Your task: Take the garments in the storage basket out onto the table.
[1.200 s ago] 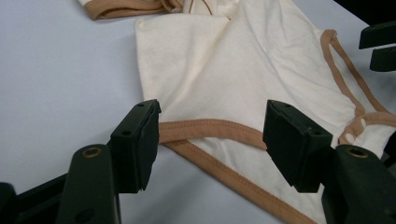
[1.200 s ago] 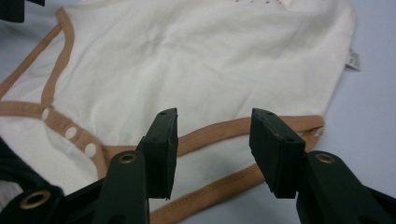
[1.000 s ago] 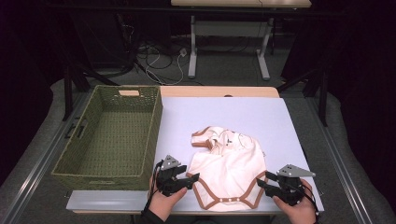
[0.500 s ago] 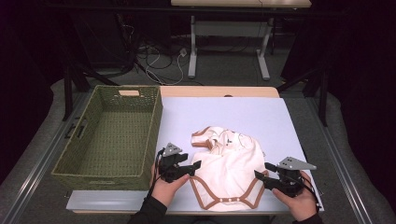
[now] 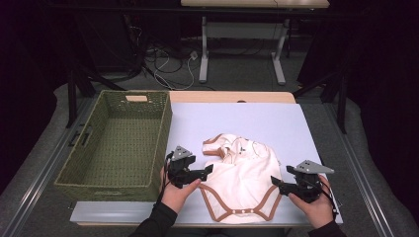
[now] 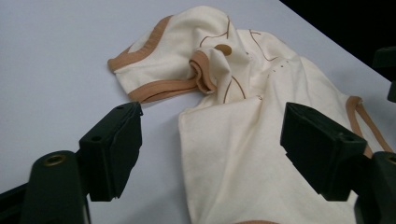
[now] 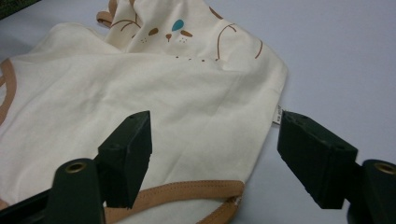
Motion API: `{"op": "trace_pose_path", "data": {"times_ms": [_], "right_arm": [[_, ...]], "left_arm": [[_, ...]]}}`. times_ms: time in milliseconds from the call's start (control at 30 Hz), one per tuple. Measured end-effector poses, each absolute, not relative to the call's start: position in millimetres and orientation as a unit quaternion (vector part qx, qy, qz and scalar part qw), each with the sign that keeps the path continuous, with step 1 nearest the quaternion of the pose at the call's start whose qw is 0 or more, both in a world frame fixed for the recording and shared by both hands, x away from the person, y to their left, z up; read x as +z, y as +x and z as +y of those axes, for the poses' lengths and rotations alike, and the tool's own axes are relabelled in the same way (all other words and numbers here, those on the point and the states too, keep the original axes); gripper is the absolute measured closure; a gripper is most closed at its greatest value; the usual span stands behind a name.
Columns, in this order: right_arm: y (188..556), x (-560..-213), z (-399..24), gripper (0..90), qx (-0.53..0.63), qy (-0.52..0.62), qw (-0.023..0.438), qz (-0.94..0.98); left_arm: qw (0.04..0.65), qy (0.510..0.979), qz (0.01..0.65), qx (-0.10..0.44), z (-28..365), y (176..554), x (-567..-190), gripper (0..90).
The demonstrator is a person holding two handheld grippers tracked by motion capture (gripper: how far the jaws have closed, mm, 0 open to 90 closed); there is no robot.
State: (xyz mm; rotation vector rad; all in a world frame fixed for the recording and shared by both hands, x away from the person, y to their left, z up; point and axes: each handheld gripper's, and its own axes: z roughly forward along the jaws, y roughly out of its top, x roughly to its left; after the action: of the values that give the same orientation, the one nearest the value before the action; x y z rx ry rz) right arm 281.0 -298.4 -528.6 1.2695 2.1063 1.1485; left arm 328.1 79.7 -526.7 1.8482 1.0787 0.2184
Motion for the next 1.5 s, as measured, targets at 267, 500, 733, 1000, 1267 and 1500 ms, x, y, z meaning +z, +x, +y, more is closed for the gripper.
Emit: {"op": "trace_pose_path", "data": {"times_ms": [267,500,733,1000,1267,1500], "right_arm": [[293,-524,-297,14.8,0.414,0.463,0.217,0.753],[317,-521,-291,27.1,0.4,0.453,0.229,0.763],[339,-518,-293,42.1,0.406,0.454,0.221,0.762],[362,-516,-286,43.5,0.407,0.444,0.229,0.765],[384,-517,-272,42.9,0.393,0.426,0.228,0.782],[410,-518,-266,42.9,0.383,0.418,0.218,0.795]], "left_arm": [[0.468,0.76,0.442,0.088,78,337,-533,14.0],[0.461,0.759,0.448,0.099,69,353,-532,18.3],[0.458,0.761,0.45,0.097,57,371,-538,29.4],[0.454,0.767,0.445,0.089,42,385,-542,34.0],[0.455,0.766,0.446,0.078,29,395,-547,40.1],[0.458,0.764,0.452,0.046,27,399,-550,57.0]]}}
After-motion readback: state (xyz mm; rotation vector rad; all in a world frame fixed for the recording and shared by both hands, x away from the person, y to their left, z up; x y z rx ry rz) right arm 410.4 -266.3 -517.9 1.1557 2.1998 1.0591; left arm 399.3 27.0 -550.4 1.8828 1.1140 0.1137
